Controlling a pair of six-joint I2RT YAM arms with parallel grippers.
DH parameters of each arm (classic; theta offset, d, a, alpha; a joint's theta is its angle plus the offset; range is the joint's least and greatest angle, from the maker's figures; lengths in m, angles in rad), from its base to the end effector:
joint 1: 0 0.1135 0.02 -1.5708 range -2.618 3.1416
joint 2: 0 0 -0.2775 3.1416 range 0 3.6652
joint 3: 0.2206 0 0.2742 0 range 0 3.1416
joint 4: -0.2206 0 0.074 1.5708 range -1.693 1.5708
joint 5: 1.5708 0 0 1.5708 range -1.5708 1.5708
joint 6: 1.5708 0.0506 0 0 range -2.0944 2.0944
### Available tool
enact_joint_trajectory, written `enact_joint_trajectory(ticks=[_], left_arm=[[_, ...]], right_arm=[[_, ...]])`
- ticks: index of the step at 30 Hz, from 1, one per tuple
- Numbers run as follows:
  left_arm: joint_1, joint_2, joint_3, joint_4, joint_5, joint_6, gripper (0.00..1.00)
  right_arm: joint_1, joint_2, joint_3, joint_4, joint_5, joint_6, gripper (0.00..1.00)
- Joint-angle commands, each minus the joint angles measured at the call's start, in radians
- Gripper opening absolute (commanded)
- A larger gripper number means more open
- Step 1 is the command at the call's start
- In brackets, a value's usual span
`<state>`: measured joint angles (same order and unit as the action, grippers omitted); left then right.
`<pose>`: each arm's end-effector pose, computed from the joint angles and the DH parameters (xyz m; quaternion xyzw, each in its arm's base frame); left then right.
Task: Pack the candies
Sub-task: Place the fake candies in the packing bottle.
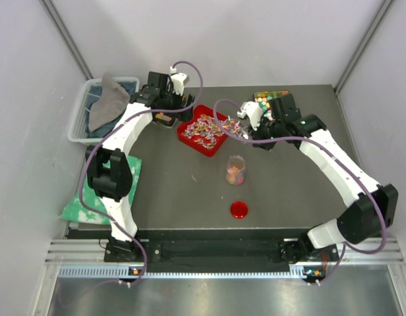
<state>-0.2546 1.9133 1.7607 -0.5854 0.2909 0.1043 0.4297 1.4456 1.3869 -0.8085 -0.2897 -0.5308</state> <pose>0.4583 -0.1343 0.3111 0.2192 0.8799 -0.1622 0.3891 0.2987 0.1528 0.3396 -0.4733 0.8009 0.1181 0.3474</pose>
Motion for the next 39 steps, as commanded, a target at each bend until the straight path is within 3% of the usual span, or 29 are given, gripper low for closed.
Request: enact_joint_trajectory(ticks=[1,13,19,24,39], left_arm=[[0.006,-0.103,-0.030,-0.077,0.007,0.034,0.99],[0.006,-0.221,-0.132,-0.140,-0.006,0.081,0.99],[0.006,-0.255,-0.161,-0.160,-0.027,0.083,0.99],[0.006,-0.270,-0.178,-0.182,-0.059,0.090,0.99],[0.008,-0.335,-0.267,-0.179,-0.111,0.106,0.99]], right_arm=[[-0.011,-0.103,-0.032,-0.072,-0.034,-0.020,0.00],[-0.003,-0.229,-0.127,-0.199,0.102,-0.098,0.00],[0.092,-0.266,-0.177,-0.207,0.290,-0.136,0.00],[0.174,-0.257,-0.172,-0.228,0.443,-0.169,0.00],[0.273,-0.140,-0.069,-0.333,0.589,-0.270,0.00]])
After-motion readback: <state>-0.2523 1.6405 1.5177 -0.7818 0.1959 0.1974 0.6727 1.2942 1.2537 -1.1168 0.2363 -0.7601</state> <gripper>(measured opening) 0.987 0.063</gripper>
